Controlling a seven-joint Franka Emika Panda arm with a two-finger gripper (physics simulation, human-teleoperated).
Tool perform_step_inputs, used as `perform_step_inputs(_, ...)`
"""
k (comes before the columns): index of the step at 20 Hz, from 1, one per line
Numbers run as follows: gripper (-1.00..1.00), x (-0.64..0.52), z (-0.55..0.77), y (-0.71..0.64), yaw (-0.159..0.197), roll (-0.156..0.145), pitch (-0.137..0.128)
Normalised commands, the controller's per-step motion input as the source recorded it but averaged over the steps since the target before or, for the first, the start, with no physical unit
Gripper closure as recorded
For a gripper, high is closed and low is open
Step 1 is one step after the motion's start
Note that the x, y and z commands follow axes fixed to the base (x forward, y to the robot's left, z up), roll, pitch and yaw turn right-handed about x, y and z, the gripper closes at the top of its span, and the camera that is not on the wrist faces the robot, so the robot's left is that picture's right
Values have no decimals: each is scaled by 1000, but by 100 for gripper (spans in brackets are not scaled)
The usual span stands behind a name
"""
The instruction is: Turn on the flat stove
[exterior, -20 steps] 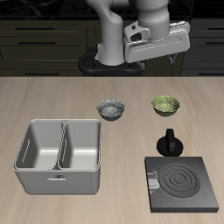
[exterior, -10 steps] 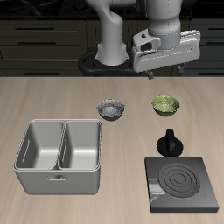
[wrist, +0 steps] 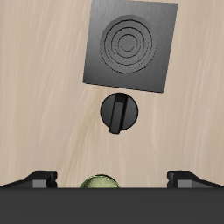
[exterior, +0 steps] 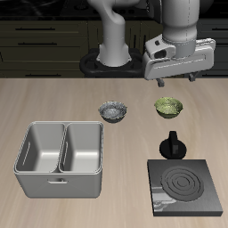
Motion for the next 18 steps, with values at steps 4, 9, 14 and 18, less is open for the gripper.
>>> perform_step_inputs(4, -100, 186, -62, -28, 9, -58, 20)
perform_step_inputs(9, -100, 200, -146, 47, 1, -74, 28)
perform_step_inputs(14, -100, 58, -88, 133, -19, -3, 21)
perform_step_inputs(18, -100, 14, -44, 129, -26, -11, 6)
